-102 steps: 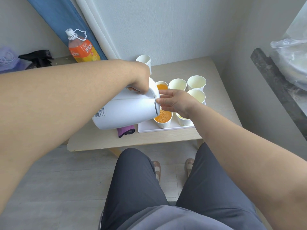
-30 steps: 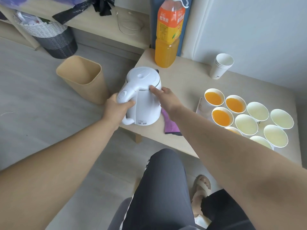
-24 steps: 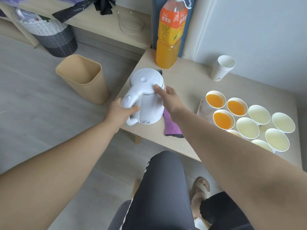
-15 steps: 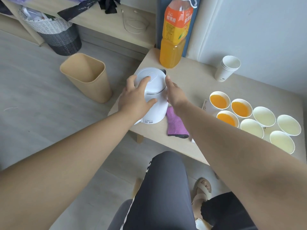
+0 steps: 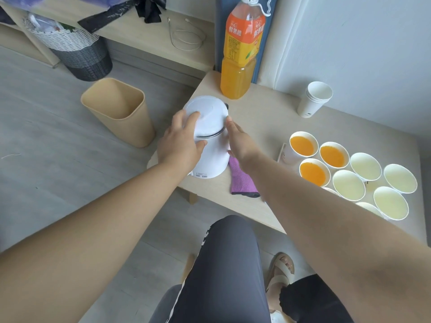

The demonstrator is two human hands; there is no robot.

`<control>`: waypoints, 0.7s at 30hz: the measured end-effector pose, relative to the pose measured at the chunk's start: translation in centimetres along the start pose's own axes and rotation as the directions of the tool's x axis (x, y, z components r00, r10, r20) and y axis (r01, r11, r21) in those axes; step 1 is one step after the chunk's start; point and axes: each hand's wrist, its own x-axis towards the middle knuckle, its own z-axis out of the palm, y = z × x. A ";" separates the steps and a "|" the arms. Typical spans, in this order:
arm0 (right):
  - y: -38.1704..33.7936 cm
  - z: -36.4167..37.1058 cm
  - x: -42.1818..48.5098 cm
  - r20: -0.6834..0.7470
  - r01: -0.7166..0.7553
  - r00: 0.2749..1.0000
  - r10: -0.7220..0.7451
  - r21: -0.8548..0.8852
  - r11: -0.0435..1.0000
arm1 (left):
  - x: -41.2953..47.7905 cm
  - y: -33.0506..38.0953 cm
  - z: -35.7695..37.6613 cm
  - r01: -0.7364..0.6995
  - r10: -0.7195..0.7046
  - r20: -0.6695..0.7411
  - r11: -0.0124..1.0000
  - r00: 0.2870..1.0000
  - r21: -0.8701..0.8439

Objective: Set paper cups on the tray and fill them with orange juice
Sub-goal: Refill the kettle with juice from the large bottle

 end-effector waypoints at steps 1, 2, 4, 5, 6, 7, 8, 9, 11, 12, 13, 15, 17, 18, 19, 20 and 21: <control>0.3 -0.1 -0.1 -0.003 -0.006 1.000 0.006 0.014 1.000 | -0.2 -0.2 -0.2 -0.012 0.011 -0.035 0.999 0.999 -0.038; 0.5 0.0 -0.2 -0.009 -0.012 1.000 0.012 0.023 1.000 | -0.5 -0.4 -0.4 -0.021 0.016 -0.071 0.997 0.997 -0.068; 1.1 0.0 -0.4 -0.026 -0.038 0.999 0.039 0.043 0.998 | -1.1 -1.0 -1.0 0.005 -0.016 -0.117 0.995 0.993 -0.095; 1.4 0.1 -0.4 -0.041 -0.053 0.998 0.056 0.057 0.997 | -1.4 -1.3 -1.3 0.040 -0.053 -0.129 0.994 0.990 -0.098; 1.3 0.1 -0.4 -0.067 -0.064 0.995 0.069 0.071 0.995 | -1.8 -1.7 -1.4 0.087 -0.101 -0.144 0.991 0.984 -0.103; 1.0 0.0 -0.4 -0.096 -0.072 0.992 0.079 0.075 0.995 | -2.3 -2.0 -1.5 0.145 -0.162 -0.159 0.983 0.974 -0.117; 0.6 -0.1 -0.2 -0.122 -0.074 0.989 0.083 0.069 0.995 | -2.7 -2.1 -1.4 0.210 -0.234 -0.160 0.966 0.959 -0.153; 0.0 -0.3 0.0 -0.127 -0.071 0.989 0.079 0.060 0.996 | -3.2 -2.2 -1.3 0.279 -0.311 -0.138 0.937 0.940 -0.209; -1.3 -0.4 0.4 -0.100 -0.042 0.994 0.050 0.074 0.996 | -3.6 -2.0 -0.9 0.369 -0.409 -0.065 0.873 0.910 -0.318; -1.9 -0.4 0.5 -0.077 -0.030 0.996 0.038 0.106 0.994 | -3.6 -1.8 -0.6 0.375 -0.415 -0.044 0.859 0.909 -0.349; -2.3 -0.2 0.6 -0.067 -0.028 0.997 0.038 0.147 0.989 | -3.5 -1.8 -0.5 0.368 -0.407 -0.032 0.856 0.913 -0.363; -2.2 0.3 0.5 -0.079 -0.020 0.996 0.033 0.160 0.987 | -2.9 -1.8 -0.5 0.352 -0.378 -0.003 0.865 0.926 -0.358; -1.0 0.4 0.3 -0.136 -0.004 0.990 0.026 0.160 0.987 | -2.0 -2.0 -0.6 0.334 -0.339 0.049 0.877 0.940 -0.346; -0.1 0.2 0.2 -0.176 -0.007 0.984 0.041 0.190 0.982 | -1.4 -2.1 -0.7 0.316 -0.311 0.071 0.884 0.948 -0.345; 0.7 -0.1 0.0 -0.213 -0.020 0.975 0.067 0.218 0.976 | -0.7 -2.0 -0.7 0.294 -0.281 0.090 0.892 0.956 -0.344; 1.4 -0.5 -0.3 -0.236 -0.035 0.967 0.097 0.253 0.967 | -0.1 -1.9 -0.8 0.270 -0.250 0.102 0.902 0.963 -0.338; 2.1 -1.0 -0.4 -0.252 -0.047 0.960 0.122 0.285 0.957 | 0.5 -1.8 -0.9 0.243 -0.217 0.115 0.912 0.969 -0.331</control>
